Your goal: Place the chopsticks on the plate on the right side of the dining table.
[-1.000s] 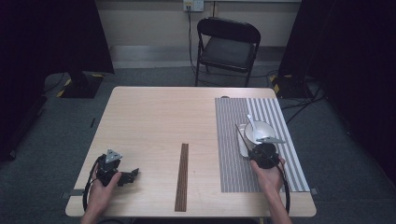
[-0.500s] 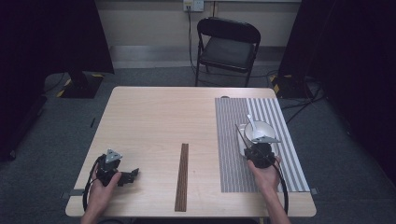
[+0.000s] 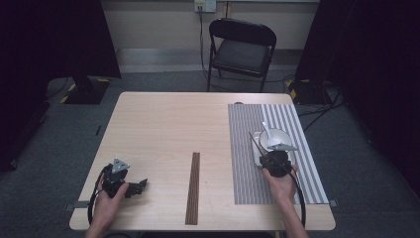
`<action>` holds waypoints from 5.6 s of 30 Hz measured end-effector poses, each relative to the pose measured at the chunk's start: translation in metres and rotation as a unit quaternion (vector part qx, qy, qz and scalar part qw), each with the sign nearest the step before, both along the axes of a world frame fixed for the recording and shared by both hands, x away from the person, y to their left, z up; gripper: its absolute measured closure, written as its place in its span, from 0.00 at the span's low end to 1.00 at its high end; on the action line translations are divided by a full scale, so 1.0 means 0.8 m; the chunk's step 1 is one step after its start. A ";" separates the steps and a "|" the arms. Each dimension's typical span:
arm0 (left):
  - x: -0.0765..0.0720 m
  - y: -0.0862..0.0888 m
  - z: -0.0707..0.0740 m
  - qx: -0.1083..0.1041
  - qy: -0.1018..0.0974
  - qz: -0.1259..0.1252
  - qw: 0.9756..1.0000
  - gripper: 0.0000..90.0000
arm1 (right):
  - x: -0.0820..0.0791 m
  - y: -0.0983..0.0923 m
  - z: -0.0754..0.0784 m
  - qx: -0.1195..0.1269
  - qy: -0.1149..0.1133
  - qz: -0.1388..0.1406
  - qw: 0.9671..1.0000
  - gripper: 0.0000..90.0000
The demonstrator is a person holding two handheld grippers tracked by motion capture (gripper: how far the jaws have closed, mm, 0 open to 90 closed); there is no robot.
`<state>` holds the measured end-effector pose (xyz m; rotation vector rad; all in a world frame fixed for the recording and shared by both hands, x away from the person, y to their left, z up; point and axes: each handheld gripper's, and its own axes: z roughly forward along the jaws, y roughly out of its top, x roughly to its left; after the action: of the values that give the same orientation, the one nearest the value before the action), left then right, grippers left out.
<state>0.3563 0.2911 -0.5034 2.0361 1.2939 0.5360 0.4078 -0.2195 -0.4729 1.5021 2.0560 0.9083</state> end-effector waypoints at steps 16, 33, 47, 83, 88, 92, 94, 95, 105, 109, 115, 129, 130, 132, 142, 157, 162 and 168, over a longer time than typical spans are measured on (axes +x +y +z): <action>0.000 0.000 0.000 0.000 0.000 0.000 1.000 0.00 | -0.028 0.041 0.016 0.032 -0.011 0.056 0.998 0.80; 0.000 0.000 0.000 0.000 0.000 0.000 1.000 0.00 | -0.059 0.150 0.004 0.021 0.013 0.173 0.985 0.50; 0.000 0.000 0.000 0.000 0.000 0.000 1.000 0.00 | -0.070 0.197 -0.007 0.029 0.030 0.231 0.972 0.29; 0.000 0.000 0.000 0.000 0.000 0.000 1.000 0.00 | -0.073 0.213 -0.019 0.009 0.035 0.233 0.972 0.34; 0.000 0.000 0.000 0.000 0.000 0.000 1.000 0.00 | -0.074 0.215 -0.021 -0.002 0.034 0.232 0.972 0.35; 0.000 0.000 0.000 0.000 0.000 0.000 1.000 0.00 | -0.074 0.212 -0.021 -0.008 0.030 0.230 0.973 0.35; 0.000 0.000 0.000 0.000 0.000 0.000 1.000 0.00 | -0.074 0.209 -0.021 -0.012 0.028 0.225 0.974 0.36; 0.000 0.000 0.000 0.000 0.000 0.000 1.000 0.00 | -0.074 0.208 -0.021 -0.014 0.027 0.225 0.974 0.36; 0.000 0.000 0.000 0.000 0.000 0.000 1.000 0.00 | -0.075 0.194 -0.020 -0.031 0.017 0.202 0.979 0.49; 0.000 0.000 0.000 0.000 0.000 0.000 1.000 0.00 | -0.072 0.188 -0.020 -0.030 0.017 0.191 0.981 0.54; 0.000 0.000 0.000 0.000 0.000 0.000 1.000 0.00 | -0.068 0.182 -0.019 -0.027 0.016 0.179 0.983 0.68; 0.000 0.000 0.000 0.000 0.000 0.000 1.000 0.00 | -0.081 0.169 -0.017 -0.028 0.023 0.159 0.987 0.76; 0.000 0.000 0.000 0.000 0.000 0.000 1.000 0.00 | -0.079 0.168 -0.017 -0.028 0.021 0.157 0.987 0.80; 0.000 0.000 0.000 0.000 0.000 0.000 1.000 0.00 | -0.076 0.166 -0.018 -0.026 0.021 0.153 0.988 0.83; 0.000 0.000 0.000 0.000 0.000 0.000 1.000 0.00 | -0.066 0.160 -0.018 -0.018 0.021 0.136 0.990 0.92; 0.000 0.000 0.000 0.000 0.000 0.000 1.000 0.00 | -0.039 0.143 -0.018 -0.006 0.022 0.114 0.993 0.95; 0.000 0.000 0.000 0.000 0.000 0.000 1.000 0.00 | -0.045 0.141 -0.018 -0.011 0.027 0.120 0.992 0.86; 0.000 0.000 0.000 -0.001 0.000 0.000 1.000 0.00 | -0.060 0.136 -0.016 -0.022 0.028 0.125 0.992 0.83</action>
<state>0.3563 0.2910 -0.5035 2.0348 1.2950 0.5352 0.3596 -0.1107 -0.4860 1.2797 2.3274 0.9127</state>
